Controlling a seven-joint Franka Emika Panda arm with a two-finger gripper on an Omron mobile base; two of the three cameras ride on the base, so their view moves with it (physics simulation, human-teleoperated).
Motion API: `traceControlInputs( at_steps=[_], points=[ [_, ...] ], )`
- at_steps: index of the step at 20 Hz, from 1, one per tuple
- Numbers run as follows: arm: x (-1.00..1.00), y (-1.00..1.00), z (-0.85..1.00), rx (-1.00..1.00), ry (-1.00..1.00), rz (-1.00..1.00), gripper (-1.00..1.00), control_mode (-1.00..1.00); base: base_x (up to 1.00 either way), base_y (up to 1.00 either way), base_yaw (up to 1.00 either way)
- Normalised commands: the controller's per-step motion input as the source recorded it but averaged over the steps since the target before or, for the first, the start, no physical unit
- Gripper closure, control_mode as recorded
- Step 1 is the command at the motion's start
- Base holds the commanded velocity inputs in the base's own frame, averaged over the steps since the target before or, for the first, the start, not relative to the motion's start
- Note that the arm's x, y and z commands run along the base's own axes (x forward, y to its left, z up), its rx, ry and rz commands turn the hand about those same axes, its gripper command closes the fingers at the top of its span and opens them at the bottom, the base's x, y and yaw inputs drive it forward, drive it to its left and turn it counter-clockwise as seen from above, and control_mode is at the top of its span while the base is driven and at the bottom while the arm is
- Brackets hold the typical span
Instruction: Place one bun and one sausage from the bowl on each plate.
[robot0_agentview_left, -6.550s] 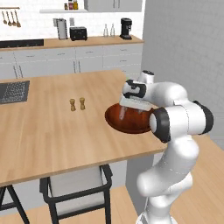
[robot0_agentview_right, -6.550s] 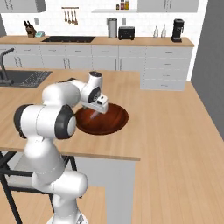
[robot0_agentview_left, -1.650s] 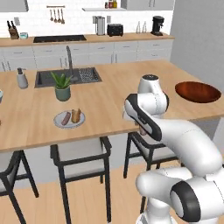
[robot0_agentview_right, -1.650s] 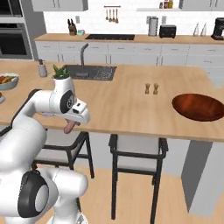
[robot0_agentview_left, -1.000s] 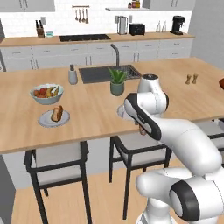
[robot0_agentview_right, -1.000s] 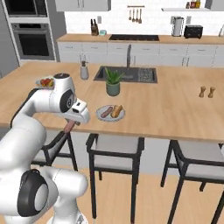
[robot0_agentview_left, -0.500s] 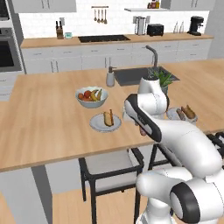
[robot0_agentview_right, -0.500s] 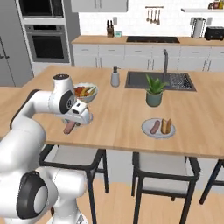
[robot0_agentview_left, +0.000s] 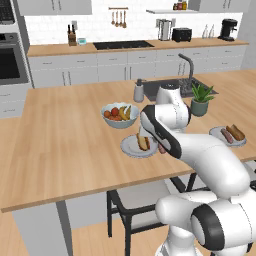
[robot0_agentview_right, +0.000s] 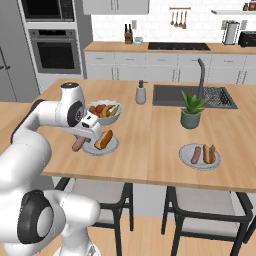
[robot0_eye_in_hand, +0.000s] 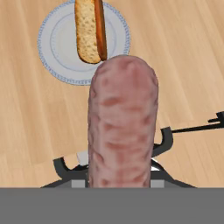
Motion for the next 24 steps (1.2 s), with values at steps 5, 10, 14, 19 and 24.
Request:
traceControlInputs(
  at_steps=[5, 10, 14, 19, 24],
  points=[
    [0.77, 0.35, 0.00, -0.03, 0.17, 0.00, 1.00, -1.00, 0.12, 0.03, 0.00],
    [1.00, 0.63, -0.16, -0.18, 0.54, 0.00, 1.00, -1.00, 0.00, 0.00, 0.00],
    [1.00, 0.17, -0.32, -0.04, 0.25, 0.00, 1.00, -1.00, 0.00, 0.00, 0.00],
    [1.00, 0.09, -0.64, 0.00, 0.03, -0.03, 1.00, -1.00, 0.00, 0.00, 0.00],
    [0.92, 0.00, -0.89, -0.02, -0.01, -0.01, 1.00, -1.00, 0.00, 0.00, 0.00]
  ],
)
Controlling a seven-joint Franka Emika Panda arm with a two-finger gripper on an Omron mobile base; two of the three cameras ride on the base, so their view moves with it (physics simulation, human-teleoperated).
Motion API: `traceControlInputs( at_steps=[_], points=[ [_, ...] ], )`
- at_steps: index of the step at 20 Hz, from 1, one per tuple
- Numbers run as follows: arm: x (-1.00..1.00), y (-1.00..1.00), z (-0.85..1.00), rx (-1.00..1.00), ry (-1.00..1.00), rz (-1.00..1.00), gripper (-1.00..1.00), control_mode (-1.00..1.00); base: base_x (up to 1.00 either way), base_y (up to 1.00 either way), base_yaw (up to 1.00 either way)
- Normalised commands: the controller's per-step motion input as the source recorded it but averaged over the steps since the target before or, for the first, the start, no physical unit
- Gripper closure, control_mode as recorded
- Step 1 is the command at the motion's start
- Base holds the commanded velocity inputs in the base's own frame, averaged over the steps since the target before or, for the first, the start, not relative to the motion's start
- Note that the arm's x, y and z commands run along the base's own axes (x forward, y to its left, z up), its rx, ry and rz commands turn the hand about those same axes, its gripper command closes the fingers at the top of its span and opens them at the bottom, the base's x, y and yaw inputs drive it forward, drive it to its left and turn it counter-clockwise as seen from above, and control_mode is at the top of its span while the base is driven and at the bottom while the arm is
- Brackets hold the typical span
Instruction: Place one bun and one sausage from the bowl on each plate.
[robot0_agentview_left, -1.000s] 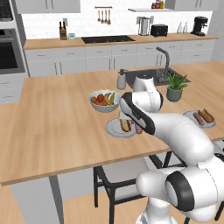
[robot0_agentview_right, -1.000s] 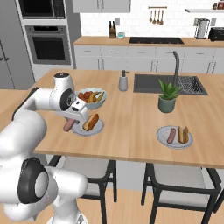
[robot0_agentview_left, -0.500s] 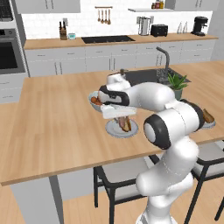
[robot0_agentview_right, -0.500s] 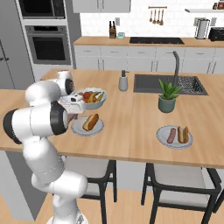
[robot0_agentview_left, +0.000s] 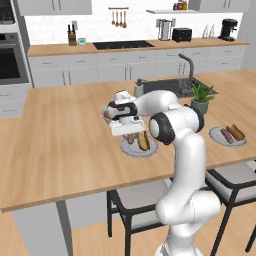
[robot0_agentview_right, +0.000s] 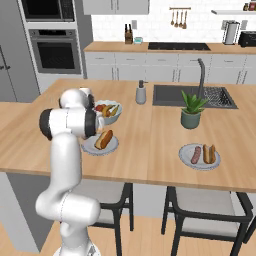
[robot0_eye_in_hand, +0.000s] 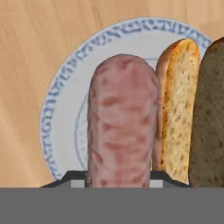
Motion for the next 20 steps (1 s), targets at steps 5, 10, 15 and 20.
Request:
traceControlInputs(
  at_steps=[5, 10, 15, 20],
  points=[
    [0.47, -0.03, -0.43, -0.03, 0.11, 0.00, 1.00, -1.00, 0.00, 0.00, 0.00],
    [0.00, -0.06, -0.42, 0.00, 0.07, 0.00, 1.00, -1.00, 0.00, 0.00, 0.00],
    [0.00, -0.13, -0.34, 0.00, 0.03, 0.00, -1.00, -1.00, 0.00, 0.00, 0.00],
    [-0.29, -0.22, 0.00, 0.01, 0.00, 0.00, -1.00, -1.00, 0.00, 0.00, 0.00]
  ],
)
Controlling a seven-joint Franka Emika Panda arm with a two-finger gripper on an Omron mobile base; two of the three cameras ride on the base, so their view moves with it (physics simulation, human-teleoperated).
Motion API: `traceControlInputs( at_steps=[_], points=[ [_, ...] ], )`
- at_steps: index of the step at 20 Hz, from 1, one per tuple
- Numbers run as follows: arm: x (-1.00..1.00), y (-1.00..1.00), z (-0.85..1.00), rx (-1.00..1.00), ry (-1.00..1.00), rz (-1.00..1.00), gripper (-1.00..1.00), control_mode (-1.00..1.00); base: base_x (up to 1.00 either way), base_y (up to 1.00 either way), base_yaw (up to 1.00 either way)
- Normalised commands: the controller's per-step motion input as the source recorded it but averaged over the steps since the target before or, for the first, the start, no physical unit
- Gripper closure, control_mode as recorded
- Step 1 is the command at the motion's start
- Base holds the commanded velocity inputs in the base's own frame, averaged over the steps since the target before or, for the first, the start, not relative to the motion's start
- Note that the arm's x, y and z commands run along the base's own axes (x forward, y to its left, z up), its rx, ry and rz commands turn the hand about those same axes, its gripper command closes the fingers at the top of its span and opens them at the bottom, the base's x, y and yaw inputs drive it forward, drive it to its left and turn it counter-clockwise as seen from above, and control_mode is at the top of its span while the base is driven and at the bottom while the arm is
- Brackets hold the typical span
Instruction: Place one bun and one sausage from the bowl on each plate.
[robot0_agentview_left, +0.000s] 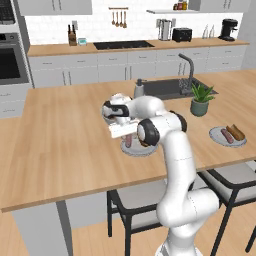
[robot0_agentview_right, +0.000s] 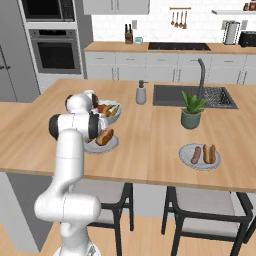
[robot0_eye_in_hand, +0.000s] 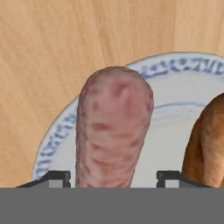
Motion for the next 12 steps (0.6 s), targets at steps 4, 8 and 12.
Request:
traceControlInputs(
  at_steps=[4, 8, 12],
  points=[
    [-0.76, -0.47, 0.03, 0.15, -0.13, 0.00, -1.00, -1.00, 0.00, 0.00, 0.00],
    [-0.59, -0.15, 0.35, 0.14, -0.16, 0.00, -1.00, -1.00, 0.00, 0.00, 0.00],
    [-0.51, 0.14, 0.73, 0.06, -0.14, 0.00, -1.00, -1.00, 0.00, 0.00, 0.00]
  ],
)
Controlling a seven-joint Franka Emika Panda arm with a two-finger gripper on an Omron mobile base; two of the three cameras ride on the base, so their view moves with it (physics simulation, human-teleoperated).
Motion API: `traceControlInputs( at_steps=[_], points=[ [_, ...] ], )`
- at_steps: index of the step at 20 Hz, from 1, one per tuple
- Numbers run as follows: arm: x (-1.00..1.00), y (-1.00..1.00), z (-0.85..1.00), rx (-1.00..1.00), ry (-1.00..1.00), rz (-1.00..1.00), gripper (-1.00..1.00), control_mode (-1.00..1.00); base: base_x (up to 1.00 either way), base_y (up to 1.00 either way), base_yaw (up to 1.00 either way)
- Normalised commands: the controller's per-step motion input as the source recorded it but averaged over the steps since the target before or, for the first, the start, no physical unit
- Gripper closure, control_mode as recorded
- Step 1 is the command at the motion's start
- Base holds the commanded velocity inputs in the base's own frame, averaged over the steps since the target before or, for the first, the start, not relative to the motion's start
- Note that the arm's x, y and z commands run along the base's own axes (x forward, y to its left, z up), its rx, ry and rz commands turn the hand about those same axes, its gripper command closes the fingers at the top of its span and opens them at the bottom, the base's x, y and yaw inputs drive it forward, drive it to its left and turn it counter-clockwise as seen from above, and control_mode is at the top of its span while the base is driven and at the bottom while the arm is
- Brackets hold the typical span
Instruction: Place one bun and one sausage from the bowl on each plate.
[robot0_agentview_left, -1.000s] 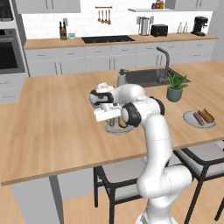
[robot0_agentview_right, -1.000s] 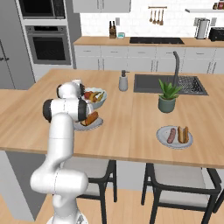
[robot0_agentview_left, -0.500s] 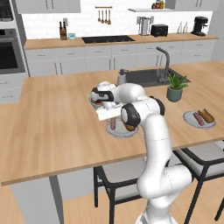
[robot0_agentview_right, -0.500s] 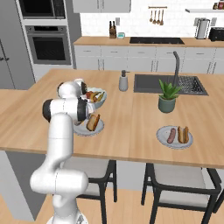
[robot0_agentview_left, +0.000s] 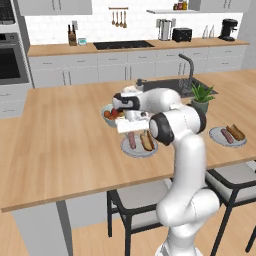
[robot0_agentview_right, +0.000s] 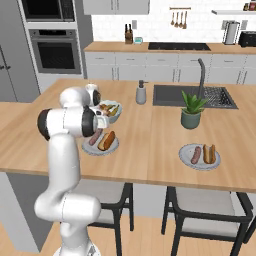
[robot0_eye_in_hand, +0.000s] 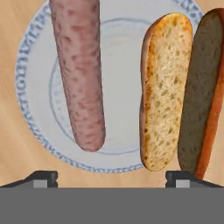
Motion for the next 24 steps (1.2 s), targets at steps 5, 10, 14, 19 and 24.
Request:
traceControlInputs(
  at_steps=[5, 10, 14, 19, 24],
  points=[
    [-0.83, 0.13, 0.86, 0.00, -0.35, 0.00, -1.00, -1.00, 0.00, 0.00, 0.00],
    [-1.00, 0.00, 1.00, 0.10, -0.51, 0.00, -1.00, -1.00, 0.00, 0.00, 0.00],
    [-1.00, 0.00, 1.00, 0.13, -0.53, 0.00, -1.00, -1.00, 0.00, 0.00, 0.00],
    [-1.00, 0.00, 1.00, 0.07, -0.41, 0.00, -1.00, -1.00, 0.00, 0.00, 0.00],
    [-1.00, 0.26, 0.92, -0.06, -0.11, -0.01, -1.00, -1.00, 0.00, 0.00, 0.00]
  ],
)
